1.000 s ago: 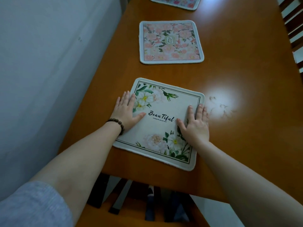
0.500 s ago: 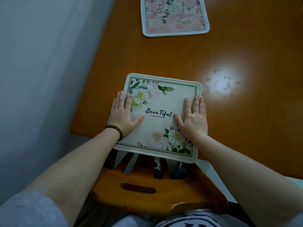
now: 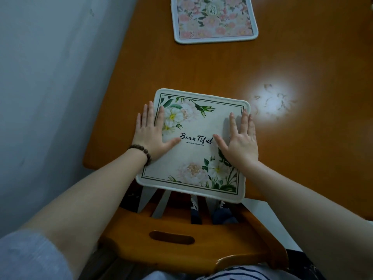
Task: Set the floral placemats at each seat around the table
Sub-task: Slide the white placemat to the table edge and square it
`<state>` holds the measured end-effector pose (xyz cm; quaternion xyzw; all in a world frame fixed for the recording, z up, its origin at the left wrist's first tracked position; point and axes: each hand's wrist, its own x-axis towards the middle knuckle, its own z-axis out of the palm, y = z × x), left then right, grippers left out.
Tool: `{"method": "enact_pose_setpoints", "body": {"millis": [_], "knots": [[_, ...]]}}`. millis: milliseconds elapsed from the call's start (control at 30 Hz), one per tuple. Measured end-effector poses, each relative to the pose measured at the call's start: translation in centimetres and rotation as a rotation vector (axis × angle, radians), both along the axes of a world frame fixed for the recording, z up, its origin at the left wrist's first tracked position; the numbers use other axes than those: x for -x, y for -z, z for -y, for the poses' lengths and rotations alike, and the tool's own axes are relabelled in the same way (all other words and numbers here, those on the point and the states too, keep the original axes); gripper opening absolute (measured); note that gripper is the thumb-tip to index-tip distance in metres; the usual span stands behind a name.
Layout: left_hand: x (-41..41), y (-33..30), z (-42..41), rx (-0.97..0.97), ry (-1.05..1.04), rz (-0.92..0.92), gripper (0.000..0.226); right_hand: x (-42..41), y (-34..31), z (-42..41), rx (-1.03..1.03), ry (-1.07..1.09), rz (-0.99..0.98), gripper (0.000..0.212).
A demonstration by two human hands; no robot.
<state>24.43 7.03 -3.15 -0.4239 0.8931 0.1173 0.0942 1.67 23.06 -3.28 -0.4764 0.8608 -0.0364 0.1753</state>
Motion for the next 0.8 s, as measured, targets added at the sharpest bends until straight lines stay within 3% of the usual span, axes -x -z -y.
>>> {"method": "enact_pose_setpoints", "body": {"millis": [400,567,800], "knots": [[-5.8,-0.7,-4.3,-0.071,0.489,0.198,0.119,-4.2,-1.2,-9.1,-0.104,-0.602,-0.078,0.113],[-5.7,-0.6,-3.9,-0.044,0.519,0.211,0.118,-3.8,-0.9,-8.5,-0.099,-0.560,-0.100,0.101],[-4.9,-0.4,-3.4,-0.037,0.479,0.180,0.117,-2.8,-0.9,-7.1,-0.110,-0.535,-0.116,0.108]]}}
